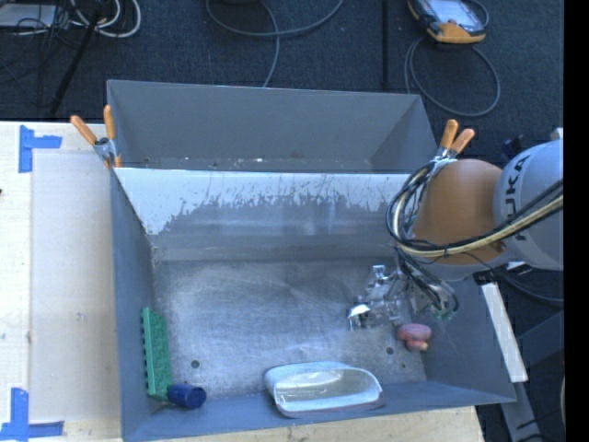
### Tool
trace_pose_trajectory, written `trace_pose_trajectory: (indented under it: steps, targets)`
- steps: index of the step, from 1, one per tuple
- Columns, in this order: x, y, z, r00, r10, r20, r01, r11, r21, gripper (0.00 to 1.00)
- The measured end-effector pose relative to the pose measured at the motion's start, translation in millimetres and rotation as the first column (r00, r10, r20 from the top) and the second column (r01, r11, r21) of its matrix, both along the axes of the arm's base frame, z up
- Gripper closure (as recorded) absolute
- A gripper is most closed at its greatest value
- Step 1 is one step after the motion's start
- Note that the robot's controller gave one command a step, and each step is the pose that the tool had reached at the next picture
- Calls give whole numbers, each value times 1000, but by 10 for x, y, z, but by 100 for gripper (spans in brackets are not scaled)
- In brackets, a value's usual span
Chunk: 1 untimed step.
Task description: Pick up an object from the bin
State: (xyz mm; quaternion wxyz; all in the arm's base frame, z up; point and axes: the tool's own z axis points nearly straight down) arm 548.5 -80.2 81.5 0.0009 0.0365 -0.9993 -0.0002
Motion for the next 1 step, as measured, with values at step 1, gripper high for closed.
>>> trace_pose_trajectory:
  steps: [1]
  targets:
    - [-45, -115, 1558, 999, 33, 11, -33, 999, -2, 100]
